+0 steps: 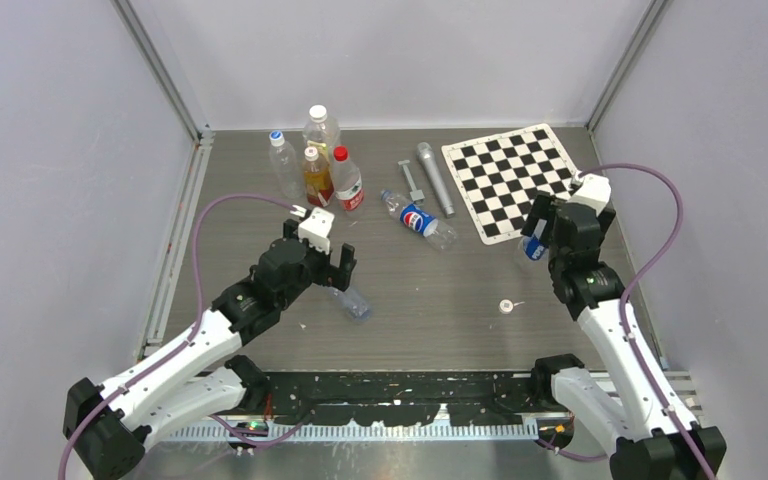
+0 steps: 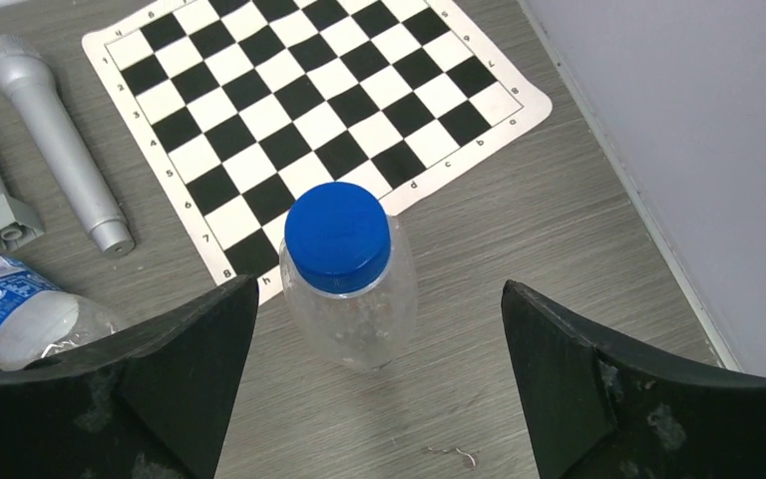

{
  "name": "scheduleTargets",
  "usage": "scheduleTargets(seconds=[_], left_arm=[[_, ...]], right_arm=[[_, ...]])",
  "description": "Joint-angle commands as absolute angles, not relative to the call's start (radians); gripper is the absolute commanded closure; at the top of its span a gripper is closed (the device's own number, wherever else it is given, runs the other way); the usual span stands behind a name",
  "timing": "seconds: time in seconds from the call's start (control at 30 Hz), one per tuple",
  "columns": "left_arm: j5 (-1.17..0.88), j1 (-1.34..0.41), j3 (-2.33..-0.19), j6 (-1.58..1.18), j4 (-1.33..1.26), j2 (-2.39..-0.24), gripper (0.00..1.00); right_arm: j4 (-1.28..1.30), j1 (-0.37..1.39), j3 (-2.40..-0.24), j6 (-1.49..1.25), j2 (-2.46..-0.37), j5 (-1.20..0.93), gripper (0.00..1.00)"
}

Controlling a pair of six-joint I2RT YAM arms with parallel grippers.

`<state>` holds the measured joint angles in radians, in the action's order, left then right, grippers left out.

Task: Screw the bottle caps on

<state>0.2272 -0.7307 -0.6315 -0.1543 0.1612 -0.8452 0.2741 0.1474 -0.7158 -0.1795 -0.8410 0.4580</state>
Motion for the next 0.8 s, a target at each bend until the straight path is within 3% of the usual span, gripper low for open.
scheduleTargets(seconds=[0.0, 0.43, 0.77], left_arm=[[0.189, -0.727, -0.654, -0.189, 0.131, -0.833, 0.0], [0.133, -0.727, -0.773, -0.604, 0.503, -0.943, 0.0], [0.011, -0.727, -0.751, -0.588, 0.425, -1.004, 0.0]], right_arm=[[0.351, 0.147, -0.831, -0.207, -0.784, 0.5, 0.02], [0.803, 0.147, -1.317, -0.222, -0.953, 0.273, 0.0], [0.927, 0.147, -1.539, -0.243, -1.202, 0.028, 0.0]])
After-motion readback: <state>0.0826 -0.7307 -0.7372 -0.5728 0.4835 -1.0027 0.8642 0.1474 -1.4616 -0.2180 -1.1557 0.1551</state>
